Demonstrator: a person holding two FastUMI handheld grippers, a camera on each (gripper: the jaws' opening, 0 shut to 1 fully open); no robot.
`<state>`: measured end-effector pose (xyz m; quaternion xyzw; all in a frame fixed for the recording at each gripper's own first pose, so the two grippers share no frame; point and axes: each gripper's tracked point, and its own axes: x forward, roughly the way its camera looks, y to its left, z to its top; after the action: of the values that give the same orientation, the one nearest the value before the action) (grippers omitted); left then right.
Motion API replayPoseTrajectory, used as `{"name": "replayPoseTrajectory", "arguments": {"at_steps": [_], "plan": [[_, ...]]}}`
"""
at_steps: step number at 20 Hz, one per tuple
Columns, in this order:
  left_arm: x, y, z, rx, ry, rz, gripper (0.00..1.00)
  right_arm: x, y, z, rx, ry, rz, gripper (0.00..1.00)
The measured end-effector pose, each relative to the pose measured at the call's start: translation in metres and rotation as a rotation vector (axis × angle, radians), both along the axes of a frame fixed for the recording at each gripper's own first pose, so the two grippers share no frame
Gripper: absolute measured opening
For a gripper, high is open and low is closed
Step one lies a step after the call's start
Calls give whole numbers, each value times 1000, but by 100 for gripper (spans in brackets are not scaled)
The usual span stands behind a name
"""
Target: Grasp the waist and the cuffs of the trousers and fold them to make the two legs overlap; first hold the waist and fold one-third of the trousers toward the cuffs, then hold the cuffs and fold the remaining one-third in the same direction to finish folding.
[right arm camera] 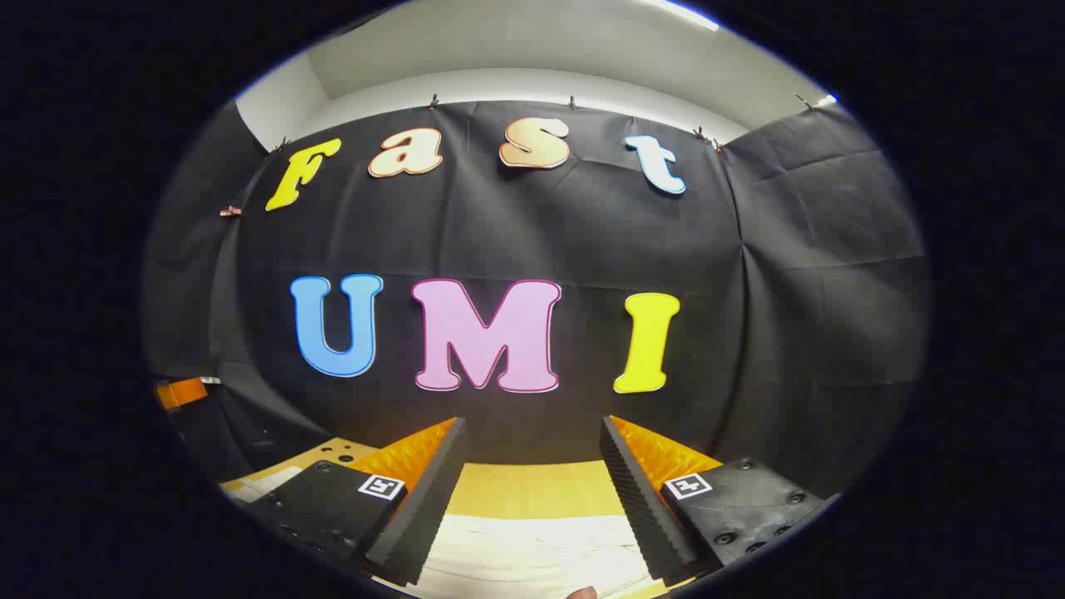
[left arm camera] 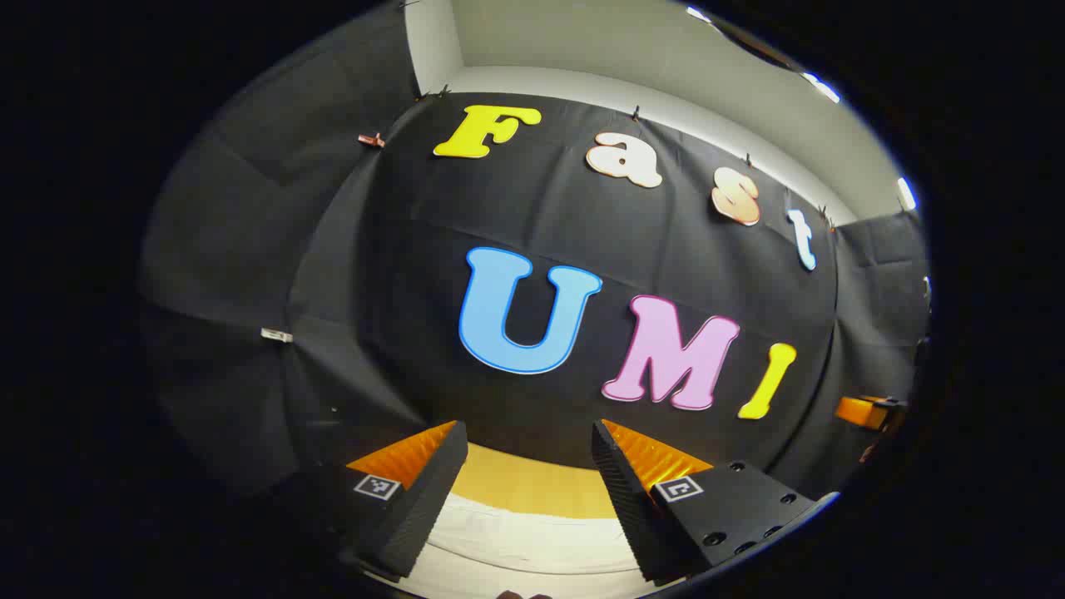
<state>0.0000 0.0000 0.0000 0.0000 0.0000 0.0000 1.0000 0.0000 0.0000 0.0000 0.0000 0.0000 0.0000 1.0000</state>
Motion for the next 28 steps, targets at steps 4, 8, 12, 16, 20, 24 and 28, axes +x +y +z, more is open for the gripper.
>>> {"name": "replayPoseTrajectory", "arguments": {"at_steps": [4, 8, 12, 16, 20, 24, 28], "plan": [[1, 3, -3, 11, 24, 11, 95, -1, -7, -5, -9, 13, -13, 97], [4, 20, -12, 69, 56, 31, 95, 0, -19, -17, -59, 47, -26, 97], [7, 48, -19, 147, 90, 55, 96, -3, -37, -29, -133, 82, -35, 97], [6, 78, -27, 301, 117, 32, 95, -12, -57, -44, -276, 127, -28, 97], [-7, 103, -67, 565, 229, -91, 95, -33, -77, -70, -473, 200, 10, 97], [-44, 127, -137, 723, 436, -242, 97, -55, -98, -112, -556, 315, 33, 98], [-83, 166, -213, 895, 657, -373, 97, -78, -115, -144, -599, 403, 31, 98]]}}
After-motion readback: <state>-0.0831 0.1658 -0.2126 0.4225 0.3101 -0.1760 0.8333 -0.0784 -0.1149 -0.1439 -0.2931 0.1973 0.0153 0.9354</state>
